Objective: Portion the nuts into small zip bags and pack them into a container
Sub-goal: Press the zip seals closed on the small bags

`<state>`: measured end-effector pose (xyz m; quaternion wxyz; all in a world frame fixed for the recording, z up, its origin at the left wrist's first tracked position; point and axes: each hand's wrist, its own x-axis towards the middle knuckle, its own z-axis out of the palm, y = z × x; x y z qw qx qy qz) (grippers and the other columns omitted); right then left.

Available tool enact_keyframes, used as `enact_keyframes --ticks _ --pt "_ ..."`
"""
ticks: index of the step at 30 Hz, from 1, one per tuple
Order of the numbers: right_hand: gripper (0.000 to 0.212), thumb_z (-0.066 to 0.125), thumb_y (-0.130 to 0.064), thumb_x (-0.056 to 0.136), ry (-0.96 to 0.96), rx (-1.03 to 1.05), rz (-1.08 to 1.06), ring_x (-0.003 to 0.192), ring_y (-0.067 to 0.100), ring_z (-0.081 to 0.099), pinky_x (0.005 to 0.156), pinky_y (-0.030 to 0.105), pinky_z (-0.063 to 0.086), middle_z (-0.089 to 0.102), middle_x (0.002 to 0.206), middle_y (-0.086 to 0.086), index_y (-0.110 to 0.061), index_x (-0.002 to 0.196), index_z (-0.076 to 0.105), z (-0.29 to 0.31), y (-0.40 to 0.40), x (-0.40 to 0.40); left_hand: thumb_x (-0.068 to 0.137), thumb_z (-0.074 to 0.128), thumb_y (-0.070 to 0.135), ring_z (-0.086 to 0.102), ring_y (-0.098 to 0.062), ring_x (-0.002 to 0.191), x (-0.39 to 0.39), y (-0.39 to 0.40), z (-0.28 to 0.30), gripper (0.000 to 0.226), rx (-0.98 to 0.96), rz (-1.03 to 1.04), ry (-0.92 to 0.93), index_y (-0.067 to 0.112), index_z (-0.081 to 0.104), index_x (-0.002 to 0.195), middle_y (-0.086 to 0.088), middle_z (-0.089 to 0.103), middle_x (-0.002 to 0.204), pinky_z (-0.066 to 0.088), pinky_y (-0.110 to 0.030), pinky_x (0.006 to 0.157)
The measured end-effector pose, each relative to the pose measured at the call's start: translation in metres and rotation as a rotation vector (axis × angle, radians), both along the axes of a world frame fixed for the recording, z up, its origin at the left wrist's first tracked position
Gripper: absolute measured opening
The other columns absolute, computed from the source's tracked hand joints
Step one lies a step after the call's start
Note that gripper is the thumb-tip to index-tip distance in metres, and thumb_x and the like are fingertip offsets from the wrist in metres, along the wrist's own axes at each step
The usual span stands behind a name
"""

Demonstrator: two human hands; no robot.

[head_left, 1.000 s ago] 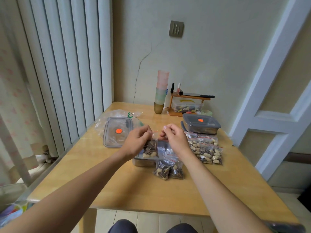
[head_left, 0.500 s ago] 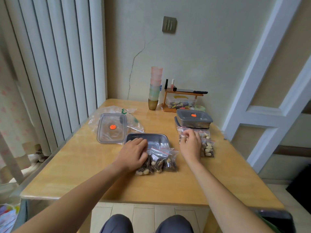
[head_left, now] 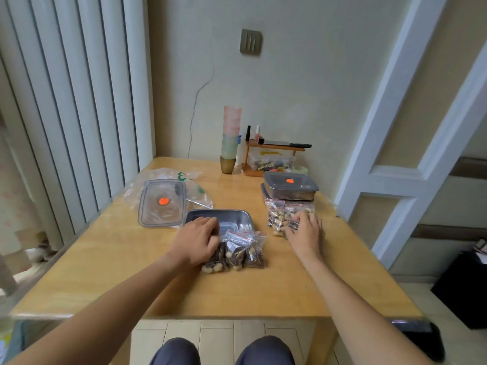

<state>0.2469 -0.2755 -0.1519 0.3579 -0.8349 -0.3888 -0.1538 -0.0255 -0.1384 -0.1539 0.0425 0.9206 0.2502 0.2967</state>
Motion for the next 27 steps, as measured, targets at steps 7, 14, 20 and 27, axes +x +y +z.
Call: enact_keyframes --ticks 7,14,20,27 --pt "0.022 0.075 -0.023 0.089 0.029 0.162 0.404 0.097 0.01 0.056 0.075 0.018 0.04 0.058 0.105 -0.006 -0.022 0.101 0.057 0.066 0.005 -0.057 0.094 0.051 0.035 0.054 -0.005 0.097 0.005 -0.016 0.034 0.026 -0.269 -0.09 -0.319 0.021 0.054 0.116 0.01 0.056 0.104 0.046 -0.024 0.082" --pt "0.069 0.083 -0.036 0.083 0.275 -0.13 0.684 0.099 0.009 0.062 0.075 0.021 0.045 0.061 0.114 -0.006 -0.025 0.134 0.038 0.099 0.028 -0.123 0.097 0.066 0.034 0.063 -0.022 0.079 0.012 -0.022 0.07 0.022 -0.826 -0.209 -0.69 0.013 0.074 0.094 -0.018 0.07 0.091 0.049 -0.039 0.077" --pt "0.056 0.084 -0.036 0.085 0.67 -0.017 0.719 0.106 0.014 0.064 0.091 0.03 0.055 0.063 0.113 -0.001 -0.018 0.127 0.051 0.082 0.041 -0.135 0.098 0.067 0.021 0.06 -0.014 0.07 -0.007 -0.016 0.065 0.017 -0.911 -0.159 -0.8 0.008 0.073 0.09 -0.005 0.068 0.076 0.05 -0.029 0.067" --pt "0.018 0.067 -0.019 0.1 0.794 0.208 0.701 0.08 0.01 0.068 0.08 0.031 0.054 0.077 0.089 0.01 -0.004 0.093 0.073 0.076 0.054 -0.147 0.101 0.061 0.028 0.064 -0.011 0.07 -0.016 -0.02 0.066 0.026 -0.885 -0.177 -0.776 0.004 0.069 0.097 -0.005 0.068 0.078 0.052 -0.023 0.065"
